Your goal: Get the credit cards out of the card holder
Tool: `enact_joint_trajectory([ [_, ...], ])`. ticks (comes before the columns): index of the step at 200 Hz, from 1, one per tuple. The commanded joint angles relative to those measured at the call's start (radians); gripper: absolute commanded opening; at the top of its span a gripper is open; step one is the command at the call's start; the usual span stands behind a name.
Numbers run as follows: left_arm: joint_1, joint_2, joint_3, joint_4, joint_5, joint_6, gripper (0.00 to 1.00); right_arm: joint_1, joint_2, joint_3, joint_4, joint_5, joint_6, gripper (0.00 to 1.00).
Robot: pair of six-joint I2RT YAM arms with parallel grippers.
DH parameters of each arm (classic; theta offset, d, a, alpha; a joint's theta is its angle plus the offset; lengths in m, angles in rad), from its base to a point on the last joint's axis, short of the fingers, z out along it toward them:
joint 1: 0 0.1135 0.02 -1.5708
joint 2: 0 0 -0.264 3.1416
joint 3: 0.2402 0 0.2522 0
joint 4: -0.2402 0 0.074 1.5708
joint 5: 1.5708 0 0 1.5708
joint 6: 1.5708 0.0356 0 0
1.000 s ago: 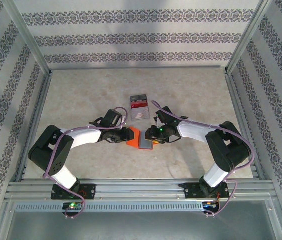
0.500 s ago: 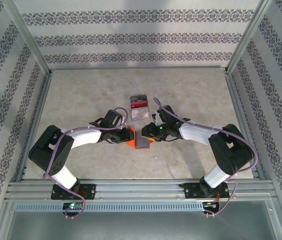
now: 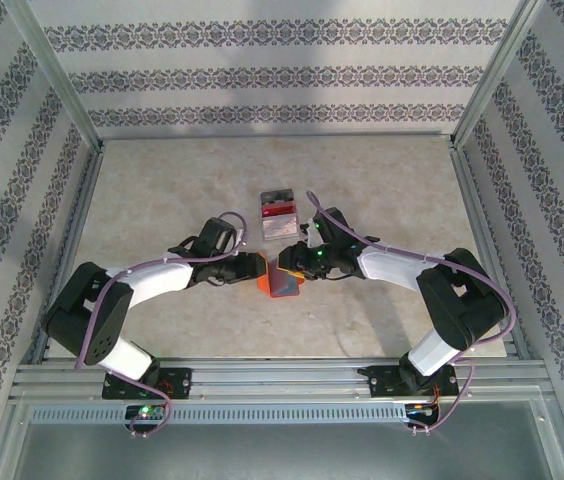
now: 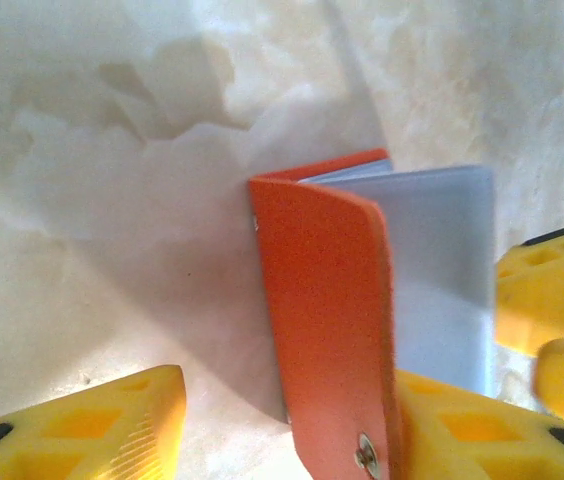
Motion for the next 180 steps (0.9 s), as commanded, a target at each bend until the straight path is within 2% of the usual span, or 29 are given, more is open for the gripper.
enact_joint_trajectory([
  [1,0.024,-0.04,-0.013,-0.013,-0.012,0.014,0.54,0.022,0.013,0.016,0.031,-0.022,0.009,0.42],
  [120,0.151,-0.133,-0.114,0.074,0.071,-0.036,0.56,0.124,0.133,0.124,0.076,-0.016,0.024,0.41],
  [180,0.16,-0.122,-0.141,0.106,0.088,-0.048,0.59,0.135,0.184,0.127,0.087,0.01,0.016,0.41],
])
